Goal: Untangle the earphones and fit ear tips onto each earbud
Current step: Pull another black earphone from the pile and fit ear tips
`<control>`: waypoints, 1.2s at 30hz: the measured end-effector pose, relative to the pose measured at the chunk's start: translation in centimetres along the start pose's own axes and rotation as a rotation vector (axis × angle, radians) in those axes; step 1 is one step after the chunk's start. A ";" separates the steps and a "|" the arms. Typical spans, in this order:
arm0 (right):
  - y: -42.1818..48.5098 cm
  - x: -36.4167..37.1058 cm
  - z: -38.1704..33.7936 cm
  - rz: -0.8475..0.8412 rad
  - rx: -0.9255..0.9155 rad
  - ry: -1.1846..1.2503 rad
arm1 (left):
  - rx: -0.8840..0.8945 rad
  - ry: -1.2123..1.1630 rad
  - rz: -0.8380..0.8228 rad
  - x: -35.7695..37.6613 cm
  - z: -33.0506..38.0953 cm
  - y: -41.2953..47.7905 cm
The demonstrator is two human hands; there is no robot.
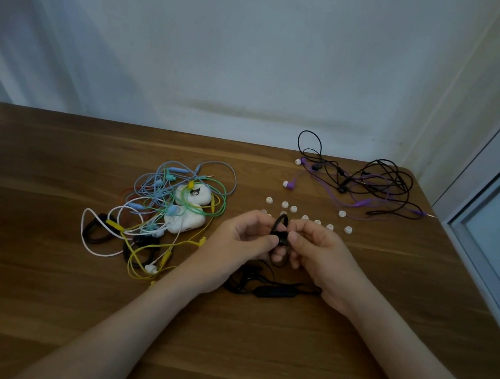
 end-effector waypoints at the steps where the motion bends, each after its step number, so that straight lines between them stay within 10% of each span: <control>1: 0.0 -0.1 0.0 -0.005 0.007 -0.008 | -0.003 -0.005 0.001 0.0 0.0 0.0; 36: -0.2 0.8 0.3 0.055 -0.043 -0.024 | 0.007 -0.019 0.142 -0.3 -0.3 0.4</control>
Point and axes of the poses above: each hand's wrist, its own y-axis towards the middle knuckle, its own x-axis out of the palm, z = x × y, the point moved 3 cm from there along y, towards the middle knuckle
